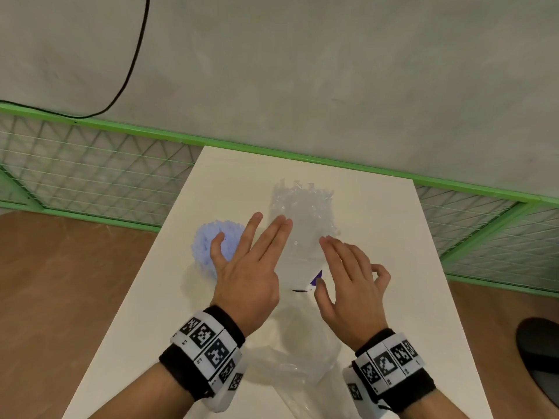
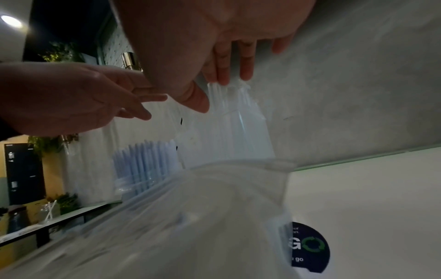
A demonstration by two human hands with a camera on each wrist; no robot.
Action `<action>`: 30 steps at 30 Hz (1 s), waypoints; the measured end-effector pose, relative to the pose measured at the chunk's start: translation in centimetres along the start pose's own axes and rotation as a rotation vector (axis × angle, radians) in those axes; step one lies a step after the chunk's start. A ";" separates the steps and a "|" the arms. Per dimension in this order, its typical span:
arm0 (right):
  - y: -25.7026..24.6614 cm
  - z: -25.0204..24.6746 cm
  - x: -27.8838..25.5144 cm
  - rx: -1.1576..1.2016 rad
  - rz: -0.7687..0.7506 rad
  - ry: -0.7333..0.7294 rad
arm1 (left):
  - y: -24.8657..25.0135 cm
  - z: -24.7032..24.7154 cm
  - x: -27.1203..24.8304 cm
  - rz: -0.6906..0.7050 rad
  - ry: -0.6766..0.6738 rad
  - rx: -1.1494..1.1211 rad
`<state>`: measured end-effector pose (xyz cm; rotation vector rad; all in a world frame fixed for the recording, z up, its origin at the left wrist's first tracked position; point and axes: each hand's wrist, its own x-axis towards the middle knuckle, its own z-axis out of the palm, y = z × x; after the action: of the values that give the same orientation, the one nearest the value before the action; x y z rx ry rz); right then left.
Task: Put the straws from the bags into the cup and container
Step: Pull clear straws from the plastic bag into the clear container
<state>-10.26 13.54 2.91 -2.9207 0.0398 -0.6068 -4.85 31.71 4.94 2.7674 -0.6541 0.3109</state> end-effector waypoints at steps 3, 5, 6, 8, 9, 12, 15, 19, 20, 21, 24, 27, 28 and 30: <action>0.1 -0.3 0.5 -0.027 0.005 0.026 | 0.1 0.1 0.1 0.017 -0.011 0.065; 0.3 -0.6 0.7 -0.049 -0.007 0.038 | 0.2 0.0 0.1 0.019 -0.010 0.094; 0.3 -0.7 0.8 -0.058 -0.016 0.034 | 0.2 -0.1 0.1 0.018 -0.009 0.103; 0.5 -0.5 1.0 -0.079 -0.031 0.012 | 0.0 -0.1 0.1 0.013 -0.011 0.112; 0.6 -0.3 0.9 -0.089 -0.034 -0.003 | -0.1 0.0 0.1 0.009 -0.014 0.112; 0.8 0.5 0.5 -0.092 -0.041 -0.043 | -0.2 0.1 0.0 -0.005 -0.023 0.101; 1.2 0.4 0.5 -0.075 -0.050 -0.039 | -0.4 0.2 0.1 -0.017 -0.026 0.078; 1.4 -0.4 0.8 -0.015 0.047 -0.022 | -0.7 0.5 0.0 -0.022 -0.018 0.077; 1.4 -0.3 0.7 -0.010 0.064 -0.047 | -0.8 0.6 -0.1 -0.026 -0.019 0.084; 1.3 0.0 0.5 -0.013 0.069 -0.077 | -0.9 0.7 -0.1 -0.028 -0.024 0.090; 1.5 1.0 -0.1 -0.027 0.077 -0.120 | -1.1 1.4 -0.1 -0.024 -0.048 0.107; 1.5 1.3 0.0 -0.050 0.072 -0.126 | -1.3 2.3 -0.5 -0.028 -0.091 0.121; 1.4 1.3 0.0 -0.060 0.062 -0.136 | -1.3 2.4 -0.6 -0.034 -0.102 0.116; 1.4 1.4 0.2 -0.077 0.048 -0.155 | -1.2 2.4 -0.4 -0.034 -0.115 0.102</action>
<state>-9.53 12.33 1.53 -3.0216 0.1162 -0.3778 -4.33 32.09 2.28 2.9086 -0.6336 0.1834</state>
